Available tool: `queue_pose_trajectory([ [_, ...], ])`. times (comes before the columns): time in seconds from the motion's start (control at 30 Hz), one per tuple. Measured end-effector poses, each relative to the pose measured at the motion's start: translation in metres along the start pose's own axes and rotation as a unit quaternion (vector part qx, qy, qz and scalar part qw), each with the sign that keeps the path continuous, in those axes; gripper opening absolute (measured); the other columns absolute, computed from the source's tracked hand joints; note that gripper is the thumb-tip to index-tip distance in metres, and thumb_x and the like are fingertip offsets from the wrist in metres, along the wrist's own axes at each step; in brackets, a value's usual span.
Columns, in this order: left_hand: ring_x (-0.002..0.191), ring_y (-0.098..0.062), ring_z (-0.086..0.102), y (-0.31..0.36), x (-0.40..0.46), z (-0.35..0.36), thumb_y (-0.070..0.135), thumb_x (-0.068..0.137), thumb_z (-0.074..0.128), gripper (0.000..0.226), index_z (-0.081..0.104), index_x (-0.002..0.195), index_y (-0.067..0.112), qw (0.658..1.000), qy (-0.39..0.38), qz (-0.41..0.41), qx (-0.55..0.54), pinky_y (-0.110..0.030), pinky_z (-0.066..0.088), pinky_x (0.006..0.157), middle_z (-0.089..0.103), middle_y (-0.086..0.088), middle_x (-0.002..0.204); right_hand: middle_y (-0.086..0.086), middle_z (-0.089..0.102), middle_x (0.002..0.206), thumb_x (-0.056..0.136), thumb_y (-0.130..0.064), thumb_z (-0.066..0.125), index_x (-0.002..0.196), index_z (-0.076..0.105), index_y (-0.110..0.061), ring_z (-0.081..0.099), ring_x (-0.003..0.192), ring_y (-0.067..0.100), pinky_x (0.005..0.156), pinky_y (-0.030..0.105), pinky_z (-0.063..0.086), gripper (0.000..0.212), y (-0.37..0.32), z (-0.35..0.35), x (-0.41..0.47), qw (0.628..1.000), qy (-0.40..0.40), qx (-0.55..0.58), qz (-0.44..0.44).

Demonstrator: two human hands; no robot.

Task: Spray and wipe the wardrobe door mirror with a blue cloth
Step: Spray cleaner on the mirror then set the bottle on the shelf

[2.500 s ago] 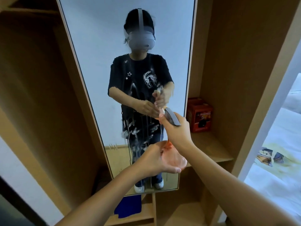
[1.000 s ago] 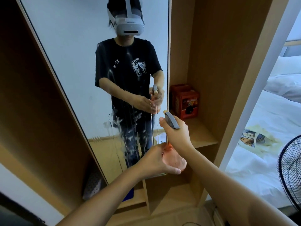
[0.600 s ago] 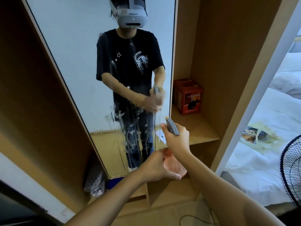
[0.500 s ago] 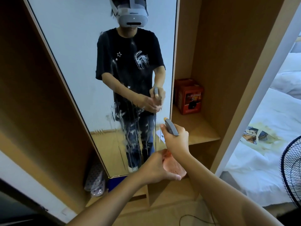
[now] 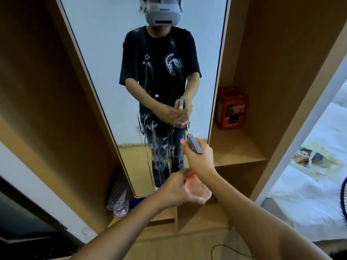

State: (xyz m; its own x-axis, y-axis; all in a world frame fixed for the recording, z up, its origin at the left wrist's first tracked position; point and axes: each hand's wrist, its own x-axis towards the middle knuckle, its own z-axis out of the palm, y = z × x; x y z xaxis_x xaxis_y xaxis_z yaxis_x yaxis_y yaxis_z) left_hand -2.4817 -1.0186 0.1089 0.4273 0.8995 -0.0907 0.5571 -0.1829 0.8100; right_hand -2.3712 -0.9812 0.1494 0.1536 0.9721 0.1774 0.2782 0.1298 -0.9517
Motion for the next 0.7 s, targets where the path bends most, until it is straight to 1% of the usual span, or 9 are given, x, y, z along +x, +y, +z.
queue_pose_trajectory([
  [0.07,0.114,-0.003,0.055,-0.001,-0.003,-0.003,0.048,0.059,0.085,0.082,0.049,0.129,0.027,1.0,0.003,0.003,-0.002,-0.029,0.052,0.094,0.059,0.014,0.122,0.017,0.061,0.068,0.094,-0.036,0.061,0.074,0.058,-0.003,0.05,0.057,0.017,0.054,0.03,0.047,0.039,-0.002,0.005,-0.002,1.0,0.011,0.006,-0.001],
  [0.17,0.111,-0.002,0.056,-0.004,-0.007,-0.007,0.041,0.062,0.087,0.074,0.05,0.126,0.029,1.0,0.009,0.006,-0.008,-0.024,0.051,0.091,0.06,0.016,0.119,0.006,0.047,0.057,0.094,-0.031,0.063,0.061,0.047,-0.012,0.041,0.051,0.013,0.043,0.014,0.034,0.041,-0.004,0.011,-0.003,1.0,0.022,0.001,-0.003],
  [0.23,0.112,-0.002,0.056,-0.006,-0.009,-0.011,0.04,0.062,0.087,0.076,0.05,0.127,0.027,1.0,0.012,0.004,-0.012,-0.025,0.051,0.092,0.06,0.015,0.12,0.008,0.046,0.057,0.094,-0.03,0.062,0.062,0.048,-0.009,0.038,0.049,0.012,0.042,0.013,0.032,0.041,-0.005,0.016,-0.003,1.0,0.019,0.005,-0.005],
  [0.3,0.113,-0.002,0.056,-0.009,-0.013,-0.015,0.042,0.061,0.087,0.079,0.05,0.129,0.025,1.0,0.014,0.006,-0.013,-0.027,0.051,0.094,0.06,0.014,0.121,0.016,0.056,0.063,0.095,-0.033,0.061,0.071,0.055,-0.003,0.045,0.052,0.013,0.046,0.017,0.037,0.038,-0.006,0.022,-0.002,1.0,-0.01,0.011,-0.015],
  [0.37,0.111,-0.003,0.057,-0.011,-0.016,-0.018,0.042,0.06,0.086,0.079,0.05,0.128,0.025,1.0,0.018,0.007,-0.015,-0.029,0.052,0.093,0.061,0.013,0.12,0.008,0.058,0.061,0.094,-0.035,0.061,0.07,0.057,-0.011,0.047,0.052,0.007,0.048,0.02,0.038,0.034,-0.007,0.026,-0.001,0.999,-0.031,0.007,-0.019],
  [0.43,0.11,-0.003,0.059,-0.015,-0.02,-0.023,0.041,0.061,0.086,0.076,0.051,0.126,0.025,0.999,0.027,0.001,-0.021,-0.029,0.053,0.092,0.062,0.013,0.118,-0.006,0.048,0.055,0.094,-0.034,0.062,0.066,0.05,-0.02,0.041,0.046,0.002,0.047,0.014,0.033,0.033,-0.01,0.032,-0.003,0.999,-0.041,0.008,-0.022],
  [0.47,0.11,-0.003,0.059,-0.017,-0.022,-0.025,0.041,0.061,0.086,0.076,0.051,0.126,0.025,0.999,0.031,-0.001,-0.025,-0.029,0.053,0.092,0.062,0.013,0.118,-0.008,0.046,0.056,0.094,-0.032,0.062,0.067,0.049,-0.019,0.041,0.045,0.001,0.046,0.013,0.033,0.033,-0.012,0.036,-0.003,0.999,-0.046,0.011,-0.025],
  [0.6,0.109,0.0,0.058,-0.023,-0.03,-0.036,0.034,0.063,0.088,0.068,0.051,0.12,0.03,0.999,0.038,-0.006,-0.029,-0.024,0.052,0.092,0.061,0.015,0.116,-0.009,0.046,0.056,0.094,-0.032,0.062,0.067,0.046,-0.018,0.041,0.046,0.002,0.046,0.013,0.033,0.034,-0.016,0.051,-0.005,0.998,-0.058,0.009,-0.029],
  [0.7,0.108,0.001,0.058,-0.028,-0.034,-0.042,0.031,0.063,0.088,0.065,0.049,0.114,0.037,0.999,0.036,-0.006,-0.033,-0.025,0.052,0.091,0.062,0.016,0.114,-0.006,0.049,0.058,0.095,-0.034,0.06,0.067,0.046,-0.017,0.043,0.048,0.003,0.049,0.019,0.035,0.036,-0.017,0.062,-0.007,0.998,-0.056,0.008,-0.022],
])
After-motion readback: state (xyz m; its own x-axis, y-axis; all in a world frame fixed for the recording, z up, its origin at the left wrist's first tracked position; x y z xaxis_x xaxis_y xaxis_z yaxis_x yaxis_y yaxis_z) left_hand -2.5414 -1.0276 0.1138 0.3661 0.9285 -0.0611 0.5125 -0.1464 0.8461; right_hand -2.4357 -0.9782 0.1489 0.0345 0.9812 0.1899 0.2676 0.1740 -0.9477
